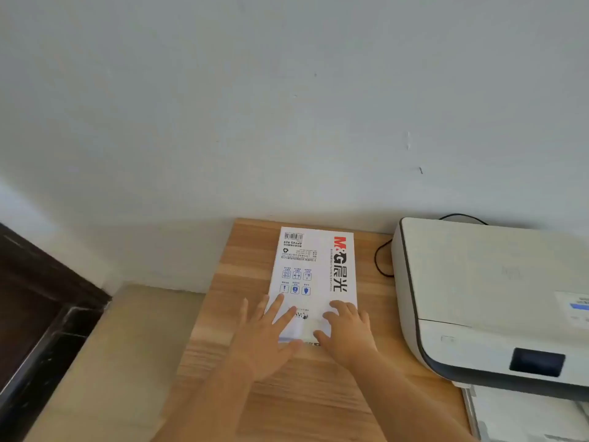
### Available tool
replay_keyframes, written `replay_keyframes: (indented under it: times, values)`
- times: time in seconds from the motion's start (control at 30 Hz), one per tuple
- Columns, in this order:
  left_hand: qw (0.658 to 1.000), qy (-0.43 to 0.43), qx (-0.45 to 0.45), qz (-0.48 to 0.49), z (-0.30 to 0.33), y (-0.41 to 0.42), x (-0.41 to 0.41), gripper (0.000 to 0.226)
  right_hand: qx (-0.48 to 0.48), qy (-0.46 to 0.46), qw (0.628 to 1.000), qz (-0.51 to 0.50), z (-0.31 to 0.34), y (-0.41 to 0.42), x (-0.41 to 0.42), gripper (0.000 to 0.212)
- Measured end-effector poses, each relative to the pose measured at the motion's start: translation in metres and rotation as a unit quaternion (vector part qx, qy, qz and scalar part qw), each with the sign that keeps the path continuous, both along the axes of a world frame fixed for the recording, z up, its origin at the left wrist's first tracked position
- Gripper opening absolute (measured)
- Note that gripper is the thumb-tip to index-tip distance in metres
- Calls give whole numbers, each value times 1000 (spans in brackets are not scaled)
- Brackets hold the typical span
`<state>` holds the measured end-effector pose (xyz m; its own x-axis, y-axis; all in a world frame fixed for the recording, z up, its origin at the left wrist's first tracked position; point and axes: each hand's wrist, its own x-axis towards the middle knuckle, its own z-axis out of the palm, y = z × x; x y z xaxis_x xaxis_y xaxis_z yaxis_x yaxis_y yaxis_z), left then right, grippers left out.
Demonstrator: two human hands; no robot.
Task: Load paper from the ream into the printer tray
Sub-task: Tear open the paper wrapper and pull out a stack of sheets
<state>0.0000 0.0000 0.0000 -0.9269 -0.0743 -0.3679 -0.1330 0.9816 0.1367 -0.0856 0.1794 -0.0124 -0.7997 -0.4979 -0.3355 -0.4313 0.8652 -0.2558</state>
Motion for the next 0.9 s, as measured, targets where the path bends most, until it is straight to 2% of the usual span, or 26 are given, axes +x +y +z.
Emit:
replay_keyframes:
  times: [0.27,0.47,0.7,0.9]
  values:
    - [1000,10,-16,7,-10,-21,9,91,-27,18,994,-102,-25,-28,-4,28]
    - [1000,2,-13,5,-12,-28,10,104,-6,8,992,-129,-32,-36,-8,30]
    - [1000,14,10,0,-8,-23,4,104,-32,14,994,-105,-33,-32,-13,30]
    - [999,32,4,-2,0,-20,-6,96,-101,38,994,-9,-38,-13,8,26]
